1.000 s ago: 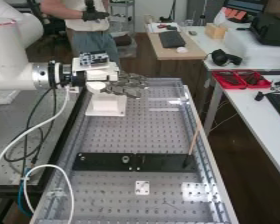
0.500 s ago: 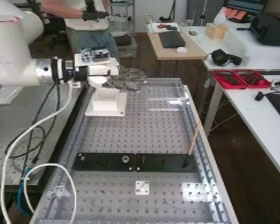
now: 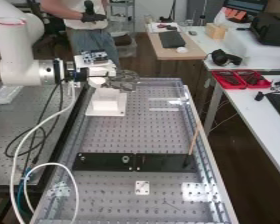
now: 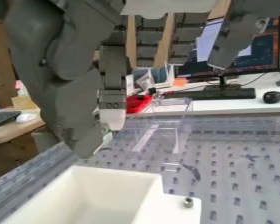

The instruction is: Grab the larger nut and place it in the white container

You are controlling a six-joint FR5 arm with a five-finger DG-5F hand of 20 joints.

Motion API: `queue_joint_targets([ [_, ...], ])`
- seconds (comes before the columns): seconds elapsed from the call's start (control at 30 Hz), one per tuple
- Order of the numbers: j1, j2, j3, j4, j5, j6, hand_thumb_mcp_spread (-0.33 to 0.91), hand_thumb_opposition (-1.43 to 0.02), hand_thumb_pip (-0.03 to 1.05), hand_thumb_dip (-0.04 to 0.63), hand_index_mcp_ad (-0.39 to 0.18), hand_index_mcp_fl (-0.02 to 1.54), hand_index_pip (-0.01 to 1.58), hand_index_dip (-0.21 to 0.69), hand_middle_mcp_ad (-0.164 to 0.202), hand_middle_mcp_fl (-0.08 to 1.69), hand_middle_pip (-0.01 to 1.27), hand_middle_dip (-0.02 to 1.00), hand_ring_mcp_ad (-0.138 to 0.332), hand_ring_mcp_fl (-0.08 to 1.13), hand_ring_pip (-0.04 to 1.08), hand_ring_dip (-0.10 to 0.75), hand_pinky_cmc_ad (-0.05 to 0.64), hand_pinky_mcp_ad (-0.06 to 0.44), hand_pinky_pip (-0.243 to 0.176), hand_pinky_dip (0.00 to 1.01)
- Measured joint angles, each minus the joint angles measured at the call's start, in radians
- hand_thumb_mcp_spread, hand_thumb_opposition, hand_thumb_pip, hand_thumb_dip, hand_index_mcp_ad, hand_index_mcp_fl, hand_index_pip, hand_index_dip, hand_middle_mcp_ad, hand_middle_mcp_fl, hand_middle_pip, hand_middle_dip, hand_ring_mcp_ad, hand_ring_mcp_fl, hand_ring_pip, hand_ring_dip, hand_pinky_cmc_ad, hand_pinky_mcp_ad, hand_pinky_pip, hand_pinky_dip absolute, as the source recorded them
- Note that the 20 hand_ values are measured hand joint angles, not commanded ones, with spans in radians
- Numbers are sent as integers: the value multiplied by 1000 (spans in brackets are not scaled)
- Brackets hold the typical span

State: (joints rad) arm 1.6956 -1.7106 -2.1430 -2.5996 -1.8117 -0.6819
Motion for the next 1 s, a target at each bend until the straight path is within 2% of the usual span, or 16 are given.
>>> queue_joint_targets([
  [0.3,26,-23,-5,-4,-13,9,372,-960,679,204,-143,318,1543,96,-3,24,122,236,68,0,91,134,302,227,-91,195],
  [0.7,46,-60,-13,-23,28,21,368,-960,679,202,-143,318,1543,96,-3,24,122,236,68,0,91,134,300,227,-93,195],
  [0.8,50,-63,-8,-36,39,14,382,-960,698,265,-171,216,1543,96,-5,24,122,239,68,0,87,134,300,230,-93,227],
  [0.87,50,-64,-2,-53,44,7,405,-956,792,283,-218,117,1545,96,-5,21,122,239,68,3,84,134,300,230,-93,253],
  [0.93,50,-65,4,-67,45,4,408,-956,803,290,-239,89,1541,93,-2,24,122,239,72,2,89,134,302,230,-89,295],
  [1.0,47,-65,8,-74,45,2,407,-949,803,290,-237,40,1489,82,-2,21,119,239,72,3,70,134,300,230,-93,332],
])
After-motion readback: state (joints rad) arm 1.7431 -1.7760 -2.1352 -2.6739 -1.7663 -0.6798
